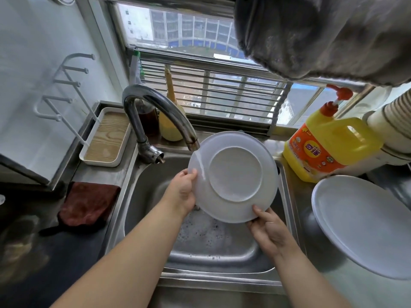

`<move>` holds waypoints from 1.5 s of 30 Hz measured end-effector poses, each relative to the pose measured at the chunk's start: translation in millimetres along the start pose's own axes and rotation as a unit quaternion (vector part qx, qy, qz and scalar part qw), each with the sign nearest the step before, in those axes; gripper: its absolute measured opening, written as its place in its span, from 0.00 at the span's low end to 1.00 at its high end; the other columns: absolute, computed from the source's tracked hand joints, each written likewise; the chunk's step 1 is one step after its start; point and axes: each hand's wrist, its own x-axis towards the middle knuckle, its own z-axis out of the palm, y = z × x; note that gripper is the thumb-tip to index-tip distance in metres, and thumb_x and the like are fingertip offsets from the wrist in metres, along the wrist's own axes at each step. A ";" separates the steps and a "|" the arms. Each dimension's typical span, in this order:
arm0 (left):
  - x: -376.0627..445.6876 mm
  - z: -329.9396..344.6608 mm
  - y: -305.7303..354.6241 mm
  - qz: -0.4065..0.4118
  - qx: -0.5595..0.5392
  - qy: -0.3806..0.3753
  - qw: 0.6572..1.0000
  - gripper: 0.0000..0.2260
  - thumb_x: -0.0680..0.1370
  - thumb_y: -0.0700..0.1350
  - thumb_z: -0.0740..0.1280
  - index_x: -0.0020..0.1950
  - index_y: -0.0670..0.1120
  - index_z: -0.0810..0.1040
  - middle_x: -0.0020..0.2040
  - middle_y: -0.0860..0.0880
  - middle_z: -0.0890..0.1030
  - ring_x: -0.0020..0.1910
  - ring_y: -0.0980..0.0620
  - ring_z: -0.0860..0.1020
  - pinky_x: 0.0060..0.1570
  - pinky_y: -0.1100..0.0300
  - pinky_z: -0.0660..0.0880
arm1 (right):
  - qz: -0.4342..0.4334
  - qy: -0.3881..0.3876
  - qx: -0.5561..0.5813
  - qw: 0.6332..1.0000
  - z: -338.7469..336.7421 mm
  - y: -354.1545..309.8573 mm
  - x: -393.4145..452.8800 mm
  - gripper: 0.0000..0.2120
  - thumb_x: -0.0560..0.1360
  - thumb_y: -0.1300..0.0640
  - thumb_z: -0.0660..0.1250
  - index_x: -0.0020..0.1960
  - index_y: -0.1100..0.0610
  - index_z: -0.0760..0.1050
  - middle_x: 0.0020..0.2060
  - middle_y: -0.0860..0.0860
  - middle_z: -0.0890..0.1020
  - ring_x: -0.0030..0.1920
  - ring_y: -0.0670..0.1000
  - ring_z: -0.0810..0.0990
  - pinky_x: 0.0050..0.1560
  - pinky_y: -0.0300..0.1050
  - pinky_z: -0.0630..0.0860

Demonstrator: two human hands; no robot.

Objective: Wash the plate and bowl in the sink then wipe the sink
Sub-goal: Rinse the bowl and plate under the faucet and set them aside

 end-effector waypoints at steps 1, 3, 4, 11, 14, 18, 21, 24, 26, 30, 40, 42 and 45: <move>-3.2 2.2 -0.6 0.016 0.012 0.012 1.000 0.06 0.82 0.40 0.58 0.46 0.43 0.71 0.44 0.43 0.79 0.41 0.47 0.77 0.38 0.53 0.75 | 0.008 0.005 -0.002 1.000 -0.2 2.2 3.8 0.18 0.76 0.65 0.59 0.66 0.60 0.71 0.54 0.56 0.82 0.56 0.54 0.80 0.48 0.48 0.81; -12.6 3.4 -1.8 0.046 0.026 0.029 0.998 0.04 0.81 0.41 0.60 0.48 0.44 0.72 0.44 0.45 0.79 0.40 0.49 0.77 0.37 0.54 0.74 | 0.039 0.012 -0.004 0.999 2.4 7.1 10.1 0.18 0.79 0.57 0.57 0.68 0.59 0.70 0.59 0.58 0.79 0.62 0.57 0.76 0.53 0.52 0.78; -18.5 1.7 -1.6 0.059 0.032 0.038 0.997 0.04 0.81 0.41 0.60 0.49 0.44 0.72 0.44 0.45 0.79 0.40 0.49 0.77 0.37 0.55 0.74 | 0.055 0.014 -0.002 0.998 5.1 11.0 12.8 0.18 0.80 0.53 0.57 0.67 0.58 0.70 0.60 0.58 0.79 0.62 0.57 0.77 0.54 0.54 0.78; -67.1 -31.8 -2.5 0.099 0.042 0.079 0.991 0.06 0.83 0.42 0.57 0.56 0.43 0.72 0.45 0.46 0.78 0.44 0.50 0.76 0.51 0.51 0.75 | 0.104 0.052 -0.046 0.992 17.0 46.2 29.2 0.21 0.79 0.42 0.56 0.66 0.51 0.72 0.58 0.57 0.81 0.61 0.59 0.77 0.64 0.60 0.70; -65.7 -55.1 -8.6 0.058 0.036 0.101 0.993 0.05 0.82 0.39 0.58 0.55 0.42 0.72 0.46 0.44 0.78 0.45 0.48 0.77 0.46 0.52 0.77 | 0.097 0.049 -0.054 0.993 18.1 50.6 26.6 0.18 0.79 0.47 0.59 0.64 0.55 0.74 0.55 0.58 0.82 0.57 0.59 0.79 0.58 0.60 0.75; -54.2 -85.9 -25.8 -0.008 0.043 0.122 0.992 0.05 0.81 0.39 0.59 0.51 0.40 0.73 0.46 0.42 0.79 0.43 0.47 0.77 0.39 0.56 0.75 | 0.059 0.018 -0.103 0.993 21.3 36.8 18.3 0.16 0.80 0.53 0.60 0.64 0.59 0.73 0.54 0.59 0.82 0.54 0.59 0.81 0.46 0.55 0.81; -46.3 -94.5 -39.3 -0.057 0.054 0.107 0.991 0.06 0.81 0.37 0.59 0.47 0.38 0.73 0.36 0.43 0.80 0.38 0.47 0.77 0.33 0.57 0.75 | 0.005 0.010 -0.176 0.984 31.7 20.1 11.2 0.15 0.79 0.55 0.62 0.62 0.62 0.74 0.53 0.61 0.82 0.50 0.60 0.82 0.43 0.52 0.82; -39.4 -93.8 -47.8 -0.106 0.094 0.076 0.987 0.06 0.81 0.35 0.59 0.44 0.40 0.73 0.30 0.44 0.80 0.35 0.47 0.76 0.35 0.57 0.73 | -0.067 0.025 -0.263 0.962 42.7 6.8 2.6 0.14 0.77 0.56 0.64 0.59 0.63 0.74 0.49 0.61 0.83 0.47 0.59 0.82 0.43 0.52 0.82; -29.9 -95.8 -50.1 -0.111 0.146 0.083 0.980 0.04 0.80 0.35 0.61 0.49 0.42 0.73 0.39 0.43 0.80 0.37 0.46 0.77 0.38 0.57 0.72 | -0.112 0.027 -0.324 0.939 48.5 -0.5 -5.9 0.11 0.76 0.56 0.65 0.55 0.60 0.75 0.47 0.60 0.83 0.45 0.59 0.82 0.44 0.54 0.81; -0.6 -100.0 -27.8 -0.022 0.178 0.121 0.976 0.03 0.80 0.39 0.61 0.49 0.45 0.74 0.46 0.45 0.77 0.42 0.49 0.76 0.39 0.58 0.71 | -0.202 0.024 -0.491 0.847 52.6 -9.0 -24.7 0.03 0.77 0.55 0.65 0.48 0.54 0.75 0.42 0.52 0.83 0.42 0.51 0.82 0.36 0.40 0.77; 48.8 -59.2 28.6 0.055 0.067 0.122 0.989 0.16 0.78 0.59 0.62 0.51 0.47 0.75 0.48 0.50 0.77 0.43 0.52 0.75 0.40 0.57 0.72 | -0.218 0.028 -0.584 0.782 37.3 -3.1 -42.0 0.07 0.77 0.52 0.64 0.53 0.53 0.74 0.42 0.45 0.80 0.42 0.45 0.79 0.29 0.28 0.72; 55.0 -52.8 31.0 0.063 0.071 0.167 0.981 0.17 0.76 0.61 0.63 0.46 0.47 0.76 0.45 0.50 0.78 0.42 0.52 0.76 0.37 0.59 0.72 | -0.215 0.030 -0.583 0.783 34.7 -0.6 -42.3 0.07 0.77 0.53 0.64 0.53 0.54 0.74 0.42 0.44 0.80 0.42 0.44 0.79 0.29 0.28 0.72; 61.3 -45.6 33.7 0.056 0.061 0.243 0.967 0.19 0.75 0.62 0.65 0.41 0.46 0.76 0.40 0.51 0.80 0.37 0.54 0.76 0.31 0.61 0.69 | -0.213 0.039 -0.577 0.787 32.4 3.7 -39.7 0.06 0.77 0.53 0.64 0.52 0.54 0.74 0.42 0.46 0.80 0.42 0.45 0.79 0.32 0.30 0.71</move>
